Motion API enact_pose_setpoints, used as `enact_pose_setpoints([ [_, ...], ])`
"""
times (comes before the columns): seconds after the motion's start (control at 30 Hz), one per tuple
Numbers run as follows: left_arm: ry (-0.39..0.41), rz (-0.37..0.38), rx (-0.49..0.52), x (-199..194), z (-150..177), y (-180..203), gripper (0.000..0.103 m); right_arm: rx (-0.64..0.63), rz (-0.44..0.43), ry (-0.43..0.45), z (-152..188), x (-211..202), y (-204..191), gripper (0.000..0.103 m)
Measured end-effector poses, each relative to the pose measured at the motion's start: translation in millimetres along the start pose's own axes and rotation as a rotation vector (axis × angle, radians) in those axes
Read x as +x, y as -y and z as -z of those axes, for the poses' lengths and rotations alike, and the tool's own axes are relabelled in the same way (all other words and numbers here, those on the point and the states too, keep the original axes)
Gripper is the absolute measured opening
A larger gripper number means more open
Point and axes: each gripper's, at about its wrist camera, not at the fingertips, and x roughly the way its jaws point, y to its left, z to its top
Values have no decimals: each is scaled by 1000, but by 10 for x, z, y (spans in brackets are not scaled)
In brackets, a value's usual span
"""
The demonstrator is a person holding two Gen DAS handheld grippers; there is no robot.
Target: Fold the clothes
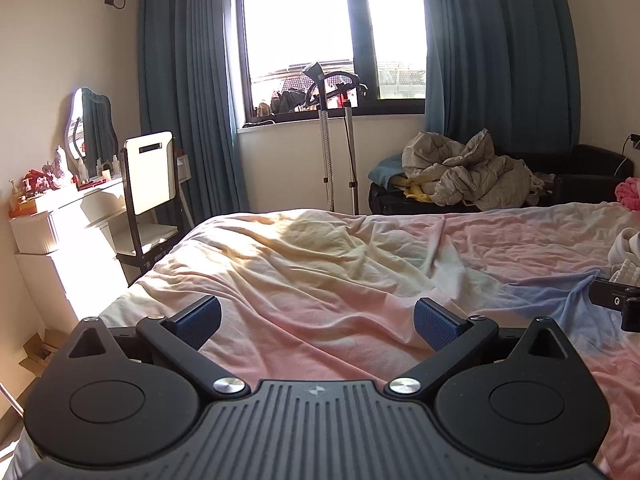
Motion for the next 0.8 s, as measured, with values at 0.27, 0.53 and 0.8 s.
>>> enact_pose_setpoints([
  [0.27, 3, 3, 2, 14, 20, 27, 103, -10, 12, -2, 18, -28, -60, 103],
  [0.53, 4, 17, 1, 25, 47, 29, 103, -21, 16, -7, 29, -18, -92, 103],
  [0.8, -2, 15, 0, 39, 65, 45, 103, -8, 11, -11, 28, -19, -74, 103],
])
